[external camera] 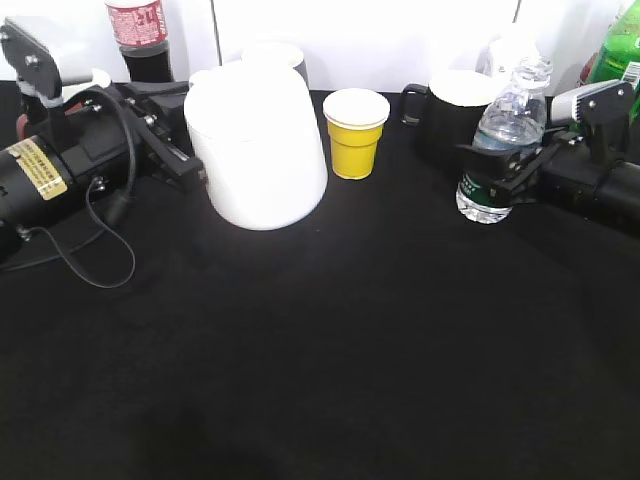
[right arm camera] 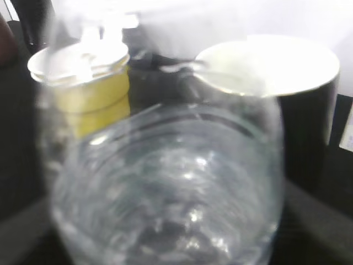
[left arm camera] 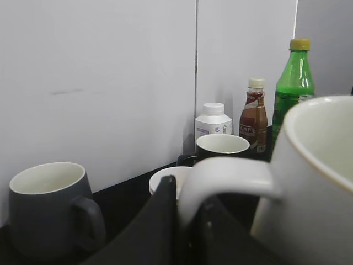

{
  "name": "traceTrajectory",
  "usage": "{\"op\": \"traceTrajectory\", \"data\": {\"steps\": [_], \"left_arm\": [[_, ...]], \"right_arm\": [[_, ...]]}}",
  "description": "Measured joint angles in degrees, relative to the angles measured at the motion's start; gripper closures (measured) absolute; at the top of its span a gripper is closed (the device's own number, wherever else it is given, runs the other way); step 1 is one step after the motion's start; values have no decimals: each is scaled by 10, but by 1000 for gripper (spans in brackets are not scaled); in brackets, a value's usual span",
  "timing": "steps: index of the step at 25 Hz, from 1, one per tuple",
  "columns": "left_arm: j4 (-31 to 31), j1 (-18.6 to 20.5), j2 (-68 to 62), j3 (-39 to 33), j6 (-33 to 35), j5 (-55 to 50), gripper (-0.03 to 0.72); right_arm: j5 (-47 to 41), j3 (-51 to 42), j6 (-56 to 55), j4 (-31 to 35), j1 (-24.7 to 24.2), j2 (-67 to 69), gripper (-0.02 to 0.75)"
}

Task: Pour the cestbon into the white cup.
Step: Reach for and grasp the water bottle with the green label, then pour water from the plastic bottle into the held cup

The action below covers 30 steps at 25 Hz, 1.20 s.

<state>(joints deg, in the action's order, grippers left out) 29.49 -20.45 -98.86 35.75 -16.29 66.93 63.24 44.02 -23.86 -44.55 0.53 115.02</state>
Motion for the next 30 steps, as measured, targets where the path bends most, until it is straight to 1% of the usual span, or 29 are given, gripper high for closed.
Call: {"op": "traceTrajectory", "data": {"steps": [1,5,7,9,11,13,14,17,19,22,24,28,30], "left_arm": [[0,0,0,0,0,0,651],[2,0,0,0,0,0,651],[35,0,0,0,0,-2,651],[72,-9,0,0,0,-11,651],[80,-36,0,3,0,-31,651],[85,-71,-5,26,0,-53,651],[85,-89,-16,43,0,-53,651],[86,-140,-54,98,0,-83,651],[88,-161,-70,133,0,-91,651],[86,-175,-80,163,0,-111,651],[85,-178,-82,164,0,-116,651],[60,-178,-82,164,0,-116,651],[57,-179,-82,164,0,-116,651]], "right_arm": [[0,0,-6,0,0,0,248],[0,0,-13,1,0,0,248],[7,0,-32,-2,0,0,248],[17,-1,-32,-47,0,-10,248],[17,-1,-23,-96,1,-59,248],[9,-1,28,-156,2,-117,248],[-7,-1,42,-172,2,-150,248],[-34,-1,111,-181,2,-233,248],[-65,-1,155,-187,2,-275,248],[-77,-1,231,-200,2,-292,248],[-76,-1,302,-222,2,-292,248],[-59,-1,397,-226,2,-292,248],[-46,-1,432,-228,2,-292,248]]}}
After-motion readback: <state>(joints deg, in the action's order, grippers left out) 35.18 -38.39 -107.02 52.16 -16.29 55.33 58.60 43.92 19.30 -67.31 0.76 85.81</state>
